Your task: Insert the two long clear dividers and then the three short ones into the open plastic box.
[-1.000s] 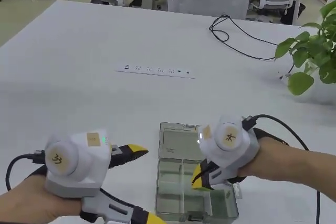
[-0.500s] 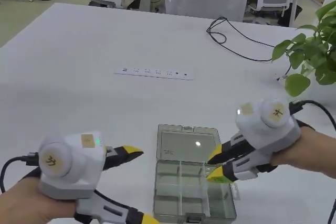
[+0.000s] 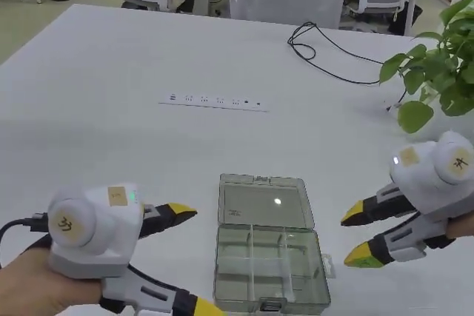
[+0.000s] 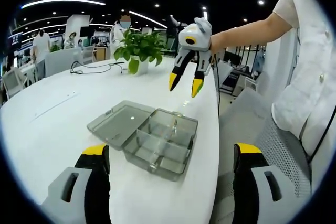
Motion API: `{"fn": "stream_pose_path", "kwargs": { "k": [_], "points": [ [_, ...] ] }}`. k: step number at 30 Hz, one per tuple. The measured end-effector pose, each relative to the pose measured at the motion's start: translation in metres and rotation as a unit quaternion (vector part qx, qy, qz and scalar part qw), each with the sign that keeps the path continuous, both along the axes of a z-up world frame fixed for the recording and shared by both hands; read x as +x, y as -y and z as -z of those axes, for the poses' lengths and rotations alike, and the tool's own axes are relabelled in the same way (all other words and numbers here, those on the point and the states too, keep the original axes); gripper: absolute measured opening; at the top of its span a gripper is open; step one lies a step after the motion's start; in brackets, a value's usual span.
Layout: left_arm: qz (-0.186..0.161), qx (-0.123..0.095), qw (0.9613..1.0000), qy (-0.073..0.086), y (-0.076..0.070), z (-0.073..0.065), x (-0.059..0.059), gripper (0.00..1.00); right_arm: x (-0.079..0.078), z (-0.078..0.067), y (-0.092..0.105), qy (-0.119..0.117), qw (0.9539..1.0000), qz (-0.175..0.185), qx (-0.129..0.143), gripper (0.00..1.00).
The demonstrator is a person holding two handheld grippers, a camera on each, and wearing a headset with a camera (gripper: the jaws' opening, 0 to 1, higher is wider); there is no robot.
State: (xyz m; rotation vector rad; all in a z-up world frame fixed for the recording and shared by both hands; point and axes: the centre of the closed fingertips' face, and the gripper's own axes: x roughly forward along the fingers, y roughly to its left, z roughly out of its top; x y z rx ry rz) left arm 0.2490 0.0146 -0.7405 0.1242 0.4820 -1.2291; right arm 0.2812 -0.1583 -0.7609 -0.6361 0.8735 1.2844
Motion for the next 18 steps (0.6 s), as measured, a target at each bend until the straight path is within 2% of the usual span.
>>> {"fn": "stream_pose_path", "kwargs": {
  "k": [2,9,14,18],
  "points": [
    [0.0,0.0,1.0,0.0,0.0,0.0,0.0,1.0,-0.003,0.004,0.009,-0.004,1.0,0.001,-0.006,0.41],
    [-0.001,0.002,1.0,-0.002,-0.001,0.001,0.0,1.0,-0.014,0.026,0.055,-0.009,0.9971,-0.024,-0.072,0.44],
    [-0.001,0.001,1.0,-0.002,0.0,0.0,0.0,1.0,-0.022,0.049,0.091,-0.013,0.9885,-0.061,-0.138,0.45],
    [-0.003,0.0,1.0,-0.003,-0.001,0.0,0.0,1.0,-0.022,0.06,0.104,-0.009,0.9841,-0.07,-0.163,0.47]
  ]
}}
